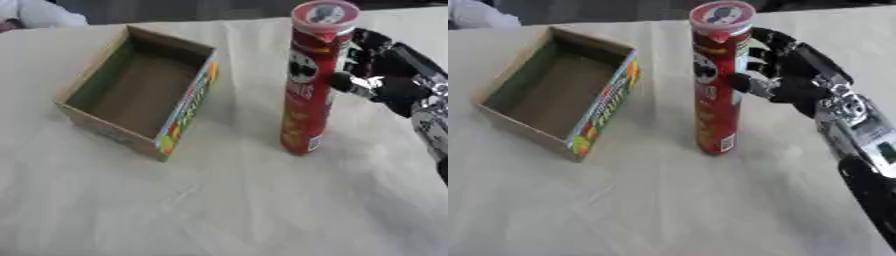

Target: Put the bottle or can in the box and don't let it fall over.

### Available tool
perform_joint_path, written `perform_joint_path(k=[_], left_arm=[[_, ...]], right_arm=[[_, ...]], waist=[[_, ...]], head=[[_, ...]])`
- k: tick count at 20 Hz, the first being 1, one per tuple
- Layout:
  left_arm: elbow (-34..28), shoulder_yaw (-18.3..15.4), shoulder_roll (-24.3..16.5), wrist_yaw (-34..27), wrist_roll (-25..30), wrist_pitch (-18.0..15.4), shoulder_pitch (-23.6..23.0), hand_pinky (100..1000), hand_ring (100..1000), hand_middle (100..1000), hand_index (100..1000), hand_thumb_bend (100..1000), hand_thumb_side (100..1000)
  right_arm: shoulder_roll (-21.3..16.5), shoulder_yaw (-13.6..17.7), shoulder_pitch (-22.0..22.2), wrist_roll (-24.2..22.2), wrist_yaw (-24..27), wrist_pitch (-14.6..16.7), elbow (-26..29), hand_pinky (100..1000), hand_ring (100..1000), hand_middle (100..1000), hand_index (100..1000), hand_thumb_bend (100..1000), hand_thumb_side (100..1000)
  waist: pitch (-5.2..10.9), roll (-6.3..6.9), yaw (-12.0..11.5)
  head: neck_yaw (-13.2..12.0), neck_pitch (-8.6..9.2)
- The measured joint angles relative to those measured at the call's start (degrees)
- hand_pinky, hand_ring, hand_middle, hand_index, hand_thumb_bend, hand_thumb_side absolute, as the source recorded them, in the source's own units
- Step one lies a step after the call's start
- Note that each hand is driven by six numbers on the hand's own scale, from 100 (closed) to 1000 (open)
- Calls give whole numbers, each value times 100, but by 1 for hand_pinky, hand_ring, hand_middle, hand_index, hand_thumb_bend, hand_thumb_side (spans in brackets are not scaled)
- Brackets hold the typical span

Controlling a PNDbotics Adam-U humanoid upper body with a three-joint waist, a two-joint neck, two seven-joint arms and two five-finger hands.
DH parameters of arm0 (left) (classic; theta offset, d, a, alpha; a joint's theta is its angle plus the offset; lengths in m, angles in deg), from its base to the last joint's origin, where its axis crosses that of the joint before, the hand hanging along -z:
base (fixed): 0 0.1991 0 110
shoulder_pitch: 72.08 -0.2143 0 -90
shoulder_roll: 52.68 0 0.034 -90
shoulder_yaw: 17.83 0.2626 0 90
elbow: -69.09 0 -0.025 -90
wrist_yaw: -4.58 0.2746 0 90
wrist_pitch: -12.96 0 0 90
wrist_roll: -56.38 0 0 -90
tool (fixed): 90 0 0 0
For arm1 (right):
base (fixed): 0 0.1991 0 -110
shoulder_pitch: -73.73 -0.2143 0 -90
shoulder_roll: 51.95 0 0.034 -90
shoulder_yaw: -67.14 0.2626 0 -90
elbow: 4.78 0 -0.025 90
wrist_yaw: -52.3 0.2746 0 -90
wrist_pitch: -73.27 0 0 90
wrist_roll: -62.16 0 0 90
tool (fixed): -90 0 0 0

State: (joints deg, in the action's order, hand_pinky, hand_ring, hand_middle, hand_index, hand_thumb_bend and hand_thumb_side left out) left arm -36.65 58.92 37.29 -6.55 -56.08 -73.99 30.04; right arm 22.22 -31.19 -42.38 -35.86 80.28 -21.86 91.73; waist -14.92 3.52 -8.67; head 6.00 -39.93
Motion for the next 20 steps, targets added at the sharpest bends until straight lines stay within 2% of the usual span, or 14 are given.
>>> perform_joint_path(k=[4, 13, 20], left_arm=[[0, 0, 0, 0, 2, -2, 0, 890, 743, 517, 672, 100, 633], [0, 0, 1, -1, 12, 2, 6, 890, 743, 516, 672, 100, 634], [0, 0, 1, -4, 22, -4, 15, 890, 742, 513, 671, 100, 637]], right_arm=[[67, -15, 58, -132, 0, 59, 85, 895, 920, 1000, 880, 634, 176], [146, -19, 201, -346, -58, 83, 718, 895, 918, 1000, 880, 635, 167], [172, -133, 67, -412, -66, 7, 741, 882, 906, 1000, 877, 627, 164]], waist=[[-1, -16, -1], [-2, -17, 10], [-11, -21, -52]], head=[[0, 12], [-2, 14], [16, 30]])
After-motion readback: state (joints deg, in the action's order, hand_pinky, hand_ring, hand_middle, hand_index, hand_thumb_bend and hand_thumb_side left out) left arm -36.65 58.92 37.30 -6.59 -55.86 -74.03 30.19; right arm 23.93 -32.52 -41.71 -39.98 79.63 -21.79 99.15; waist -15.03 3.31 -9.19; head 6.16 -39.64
